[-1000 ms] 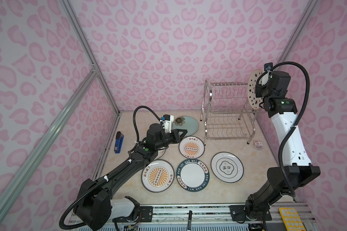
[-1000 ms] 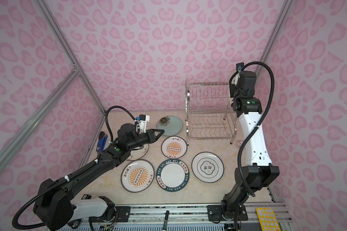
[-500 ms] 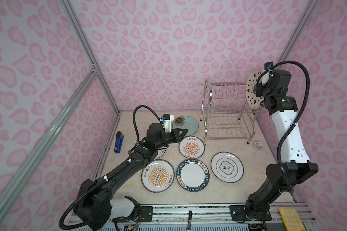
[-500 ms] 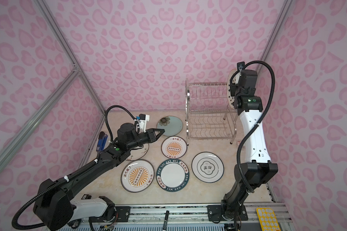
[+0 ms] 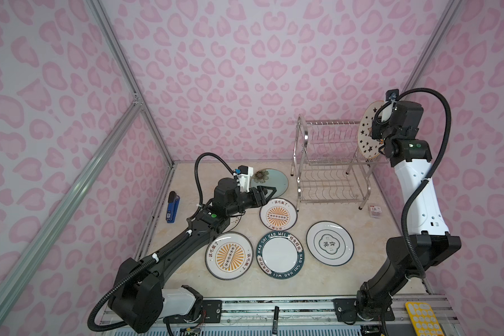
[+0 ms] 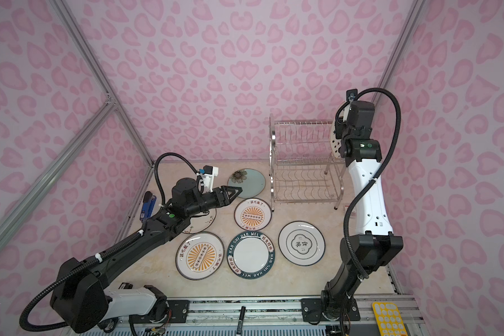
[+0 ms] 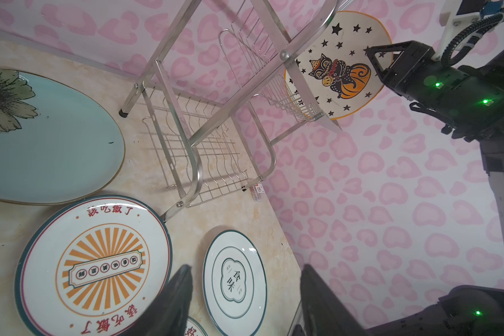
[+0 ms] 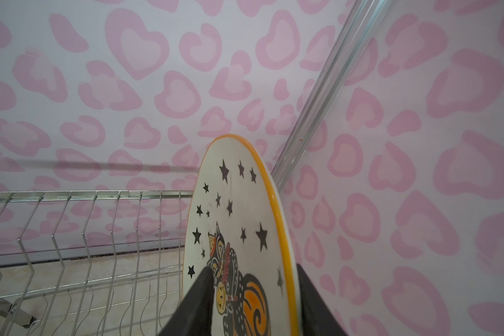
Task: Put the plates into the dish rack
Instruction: 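Open the right gripper to release the cat plate in the rack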
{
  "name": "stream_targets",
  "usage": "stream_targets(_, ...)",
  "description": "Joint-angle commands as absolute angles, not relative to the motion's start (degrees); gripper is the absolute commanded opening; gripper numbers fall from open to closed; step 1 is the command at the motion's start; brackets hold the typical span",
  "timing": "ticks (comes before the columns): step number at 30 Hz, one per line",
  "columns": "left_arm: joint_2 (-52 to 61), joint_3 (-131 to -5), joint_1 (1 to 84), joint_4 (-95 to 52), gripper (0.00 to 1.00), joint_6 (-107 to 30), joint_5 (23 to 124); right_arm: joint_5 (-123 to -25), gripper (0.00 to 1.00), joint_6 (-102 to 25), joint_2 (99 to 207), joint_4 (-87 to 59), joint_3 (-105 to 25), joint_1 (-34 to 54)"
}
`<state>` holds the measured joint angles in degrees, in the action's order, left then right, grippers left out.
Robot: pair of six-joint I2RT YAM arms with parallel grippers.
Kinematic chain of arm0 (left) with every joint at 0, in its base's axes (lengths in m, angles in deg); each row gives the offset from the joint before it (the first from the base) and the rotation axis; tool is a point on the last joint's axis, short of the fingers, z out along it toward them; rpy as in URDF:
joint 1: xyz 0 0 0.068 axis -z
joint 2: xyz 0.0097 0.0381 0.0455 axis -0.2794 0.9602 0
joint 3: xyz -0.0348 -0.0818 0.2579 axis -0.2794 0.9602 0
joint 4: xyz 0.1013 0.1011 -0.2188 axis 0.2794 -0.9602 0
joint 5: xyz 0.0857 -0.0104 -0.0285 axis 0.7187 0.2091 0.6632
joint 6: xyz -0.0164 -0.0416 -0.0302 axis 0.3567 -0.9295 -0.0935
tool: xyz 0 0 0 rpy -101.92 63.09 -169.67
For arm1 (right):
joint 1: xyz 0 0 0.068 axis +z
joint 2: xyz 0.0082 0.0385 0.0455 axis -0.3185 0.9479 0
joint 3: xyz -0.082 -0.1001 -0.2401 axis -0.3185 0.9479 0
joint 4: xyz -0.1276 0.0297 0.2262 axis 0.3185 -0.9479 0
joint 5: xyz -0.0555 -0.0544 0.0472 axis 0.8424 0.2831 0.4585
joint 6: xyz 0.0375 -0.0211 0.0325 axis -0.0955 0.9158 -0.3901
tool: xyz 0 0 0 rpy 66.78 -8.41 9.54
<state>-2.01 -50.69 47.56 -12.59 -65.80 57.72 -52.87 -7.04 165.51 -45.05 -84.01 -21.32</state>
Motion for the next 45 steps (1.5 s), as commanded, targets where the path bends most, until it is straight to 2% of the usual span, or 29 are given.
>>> stream_targets(1, -1.67, -51.59, 47.51, -11.67, 0.65, -65.47, 57.25, -53.57, 0.44, -7.36, 165.92, -43.56, -84.0, -21.45)
stream_targets(4, -1.4, -51.78, 47.52, -11.76, 0.67, -65.42, 57.05, -54.11, 0.51, -7.38, 165.96, -43.39, -84.02, -21.76)
stream_targets(9, -1.4, -51.96, 47.52, -11.85, 0.7, -65.27, 56.98, -55.11, 0.71, -7.95, 165.94, -43.29, -84.11, -22.09)
stream_targets(16, -1.25, -51.93, 47.42, -12.01, 0.75, -65.33, 57.0, -56.06, 0.82, -9.09, 165.78, -42.68, -84.53, -22.38)
stream_targets(19, -1.32, -51.87, 47.34, -12.11, 0.77, -65.36, 57.2, -57.75, 0.93, -9.96, 165.32, -42.15, -84.7, -22.43)
stream_targets(21, -1.4, -51.78, 47.34, -12.11, 0.77, -65.41, 57.26, -58.61, 0.96, -10.48, 165.31, -42.13, -85.16, -22.45)
stream_targets(33, -2.02, -51.34, 47.16, -12.45, 0.78, -65.24, 57.47, -63.73, 0.95, -15.66, 166.85, -43.2, -87.07, -25.34)
stream_targets(37, -2.17, -51.21, 47.2, -12.42, 0.78, -65.25, 57.46, -66.24, 0.85, -17.37, 166.05, -42.72, -86.57, -26.98)
stream_targets(42, -2.25, -50.89, 47.12, -11.67, 0.79, -65.71, 57.19, -69.87, 0.84, -19.46, 165.43, -44.74, -87.48, -29.86)
stream_targets(45, -2.5, -50.47, 47.15, -11.14, 0.79, -66.02, 56.8, -73.26, 0.74, -21.08, 164.58, -44.85, -86.83, -32.1)
